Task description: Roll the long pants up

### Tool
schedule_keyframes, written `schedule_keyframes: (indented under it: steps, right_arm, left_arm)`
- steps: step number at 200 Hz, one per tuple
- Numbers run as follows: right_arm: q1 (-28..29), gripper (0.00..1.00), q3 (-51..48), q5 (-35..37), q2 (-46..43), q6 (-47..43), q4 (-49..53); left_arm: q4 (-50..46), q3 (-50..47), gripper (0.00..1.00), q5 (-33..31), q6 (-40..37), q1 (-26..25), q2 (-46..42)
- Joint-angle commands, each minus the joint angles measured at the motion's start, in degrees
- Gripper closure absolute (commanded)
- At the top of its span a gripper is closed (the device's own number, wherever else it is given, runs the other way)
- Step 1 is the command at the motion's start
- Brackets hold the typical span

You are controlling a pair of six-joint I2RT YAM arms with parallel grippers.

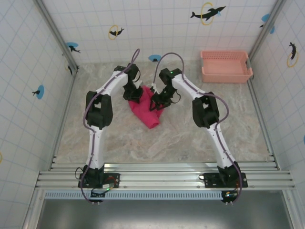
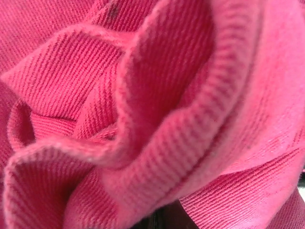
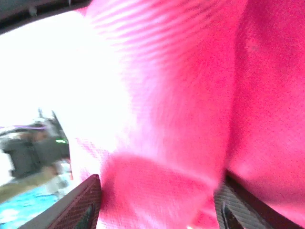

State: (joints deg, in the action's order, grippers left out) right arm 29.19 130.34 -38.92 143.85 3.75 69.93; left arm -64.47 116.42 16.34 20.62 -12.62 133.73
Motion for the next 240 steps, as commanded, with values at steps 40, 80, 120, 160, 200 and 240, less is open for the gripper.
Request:
schedule_keyframes:
  steps: [40, 80, 120, 160, 200, 240]
  right_arm:
    - [13.41, 0.27, -28.33, 34.41, -26.04, -14.63, -17.15]
    - [25.32, 0.23, -33.54, 44.89, -27.44, -17.06, -24.58]
    - [31.25, 0.22, -37.27, 62.25, -23.36, -20.46, -35.0]
    - [30.68, 0.22, -35.43, 74.83, -16.15, -20.78, -37.91]
    - [28.18, 0.22, -31.48, 76.83, -12.68, -19.92, -35.72]
    - [23.53, 0.41, -25.99, 66.88, -9.52, -18.59, -28.88]
  left_arm:
    - [-2.27, 1.57, 0.98, 1.94, 2.01, 1.07, 6.63]
    - [-4.3, 2.84, 0.98, 2.46, 1.37, 1.04, 7.32]
    - [-5.03, 2.92, 0.98, 3.14, 0.96, 1.15, 7.68]
    - [-5.38, 1.67, 0.97, 3.23, 0.35, 1.17, 7.16]
    - [-6.02, 0.41, 0.97, 2.91, -0.93, 1.06, 6.64]
    - [-6.07, 0.21, 0.97, 3.39, -1.27, 1.22, 6.37]
